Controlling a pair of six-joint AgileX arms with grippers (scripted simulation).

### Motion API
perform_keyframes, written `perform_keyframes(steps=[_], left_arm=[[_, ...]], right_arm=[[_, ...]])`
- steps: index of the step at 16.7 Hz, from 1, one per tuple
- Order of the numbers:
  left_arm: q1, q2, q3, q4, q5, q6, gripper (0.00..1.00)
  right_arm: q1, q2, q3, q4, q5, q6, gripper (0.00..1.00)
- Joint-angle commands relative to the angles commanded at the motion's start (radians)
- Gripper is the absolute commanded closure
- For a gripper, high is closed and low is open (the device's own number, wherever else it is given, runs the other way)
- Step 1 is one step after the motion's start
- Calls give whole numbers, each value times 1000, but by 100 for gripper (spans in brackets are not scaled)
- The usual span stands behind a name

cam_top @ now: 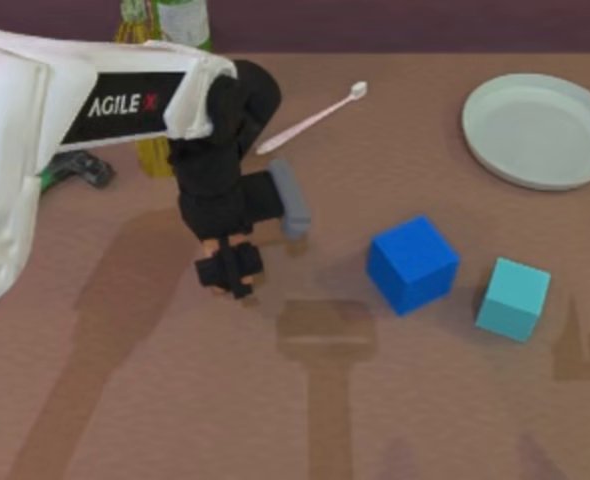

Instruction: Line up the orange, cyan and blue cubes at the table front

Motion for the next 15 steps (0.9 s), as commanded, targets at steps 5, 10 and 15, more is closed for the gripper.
perform_keyframes(steps=[5,10,15], left_arm=[[15,-67,95,-174,-1,-3,100],[8,-73,101,-183,-1,-3,100],[-146,-73,125,-205,-2,-75,100]], right_arm=[[0,0,0,0,0,0,0],[0,0,0,0,0,0,0],[0,0,0,0,0,0,0]])
